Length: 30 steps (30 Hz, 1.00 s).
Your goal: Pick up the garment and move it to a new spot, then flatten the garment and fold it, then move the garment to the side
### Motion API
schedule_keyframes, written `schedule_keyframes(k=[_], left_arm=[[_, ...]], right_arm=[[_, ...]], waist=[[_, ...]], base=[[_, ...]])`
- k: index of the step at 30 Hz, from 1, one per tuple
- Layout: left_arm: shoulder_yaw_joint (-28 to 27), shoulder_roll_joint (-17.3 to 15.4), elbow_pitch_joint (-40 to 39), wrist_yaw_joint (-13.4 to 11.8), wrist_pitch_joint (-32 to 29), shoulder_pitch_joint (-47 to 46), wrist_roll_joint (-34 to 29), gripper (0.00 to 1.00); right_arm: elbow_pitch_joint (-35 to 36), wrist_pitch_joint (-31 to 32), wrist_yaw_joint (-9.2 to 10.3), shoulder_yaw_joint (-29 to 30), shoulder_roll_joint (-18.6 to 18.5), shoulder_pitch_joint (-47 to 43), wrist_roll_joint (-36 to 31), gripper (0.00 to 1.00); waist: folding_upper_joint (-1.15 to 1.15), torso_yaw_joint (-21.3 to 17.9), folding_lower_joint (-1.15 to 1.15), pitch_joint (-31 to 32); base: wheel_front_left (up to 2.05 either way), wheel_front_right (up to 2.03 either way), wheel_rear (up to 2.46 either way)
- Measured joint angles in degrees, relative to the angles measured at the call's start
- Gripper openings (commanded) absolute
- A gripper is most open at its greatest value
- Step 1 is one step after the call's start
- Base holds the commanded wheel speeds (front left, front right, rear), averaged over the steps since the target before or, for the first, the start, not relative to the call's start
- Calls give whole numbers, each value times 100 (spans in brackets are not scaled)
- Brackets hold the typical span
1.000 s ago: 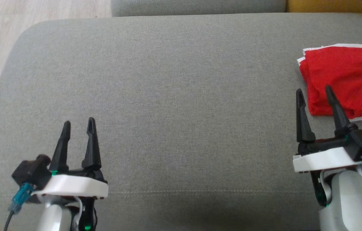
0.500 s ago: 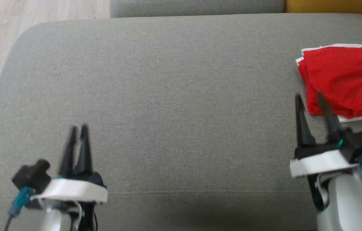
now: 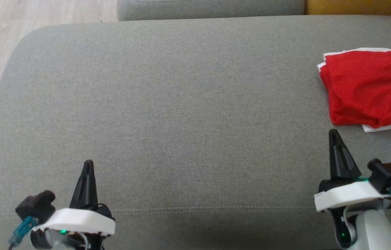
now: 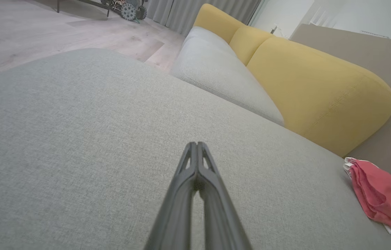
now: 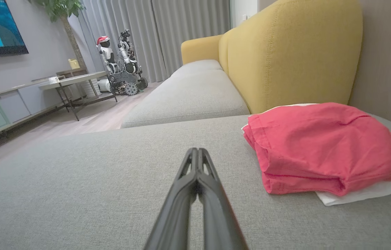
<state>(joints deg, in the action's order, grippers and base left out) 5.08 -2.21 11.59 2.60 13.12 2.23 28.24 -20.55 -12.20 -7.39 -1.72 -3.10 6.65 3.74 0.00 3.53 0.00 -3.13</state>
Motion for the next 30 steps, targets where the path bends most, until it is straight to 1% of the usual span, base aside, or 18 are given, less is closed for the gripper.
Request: schedule_keyframes(k=[30], left_arm=[[-156,-18,111,98,-447,-104,1671,0]], right_arm=[[113,459,1,230,11,-5,2231,0]], waist=[[0,-90,0,75]], base=[[0,0,0]])
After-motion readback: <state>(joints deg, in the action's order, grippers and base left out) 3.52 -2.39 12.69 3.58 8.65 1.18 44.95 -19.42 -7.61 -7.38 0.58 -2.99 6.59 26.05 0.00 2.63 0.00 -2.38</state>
